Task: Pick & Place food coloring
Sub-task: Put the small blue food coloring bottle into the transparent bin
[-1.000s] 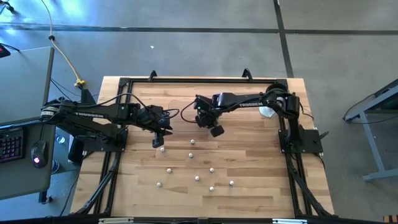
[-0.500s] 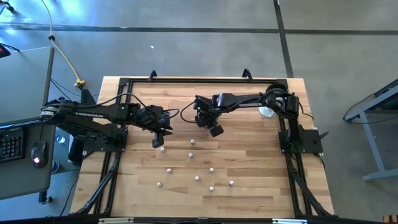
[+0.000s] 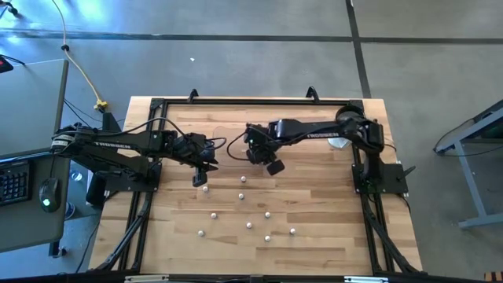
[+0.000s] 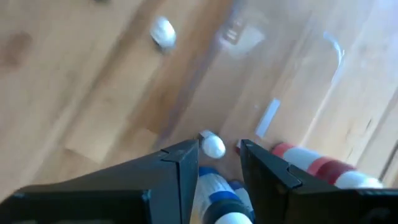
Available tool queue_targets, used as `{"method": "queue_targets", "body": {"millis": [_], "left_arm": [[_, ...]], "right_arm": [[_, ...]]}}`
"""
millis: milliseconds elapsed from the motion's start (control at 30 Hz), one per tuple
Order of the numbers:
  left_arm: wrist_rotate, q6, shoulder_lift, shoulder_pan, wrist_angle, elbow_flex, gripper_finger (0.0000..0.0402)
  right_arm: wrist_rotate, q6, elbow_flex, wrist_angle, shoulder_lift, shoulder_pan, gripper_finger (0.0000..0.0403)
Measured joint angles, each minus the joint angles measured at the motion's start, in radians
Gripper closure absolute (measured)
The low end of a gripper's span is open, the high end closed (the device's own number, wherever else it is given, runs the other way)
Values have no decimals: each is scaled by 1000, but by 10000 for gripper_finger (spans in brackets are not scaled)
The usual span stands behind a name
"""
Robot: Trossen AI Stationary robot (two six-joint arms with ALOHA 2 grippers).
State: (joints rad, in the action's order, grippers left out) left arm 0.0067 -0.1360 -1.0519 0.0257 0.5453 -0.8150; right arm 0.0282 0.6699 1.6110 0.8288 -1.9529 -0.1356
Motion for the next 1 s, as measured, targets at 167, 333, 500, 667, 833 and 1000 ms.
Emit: {"method": "queue_targets", "body": {"millis": [167,333,500,667,833,1000], "left_arm": [[0,0,0,0,3,0,302],[0,0,0,0,2,0,302],[0,0,0,0,-3,0,302],[0,0,0,0,-4,0,302],[0,0,0,0,-4,0,302],[0,0,0,0,-2,0,302]], "right_arm": [[14,0,56,20,32,62,290],[152,-33,41,-44,23,109,290],[115,-38,11,-171,-42,135,290],[120,-41,11,-212,-107,137,290],[120,-41,11,-216,-149,137,290],[74,-41,11,-261,-172,137,290]]}}
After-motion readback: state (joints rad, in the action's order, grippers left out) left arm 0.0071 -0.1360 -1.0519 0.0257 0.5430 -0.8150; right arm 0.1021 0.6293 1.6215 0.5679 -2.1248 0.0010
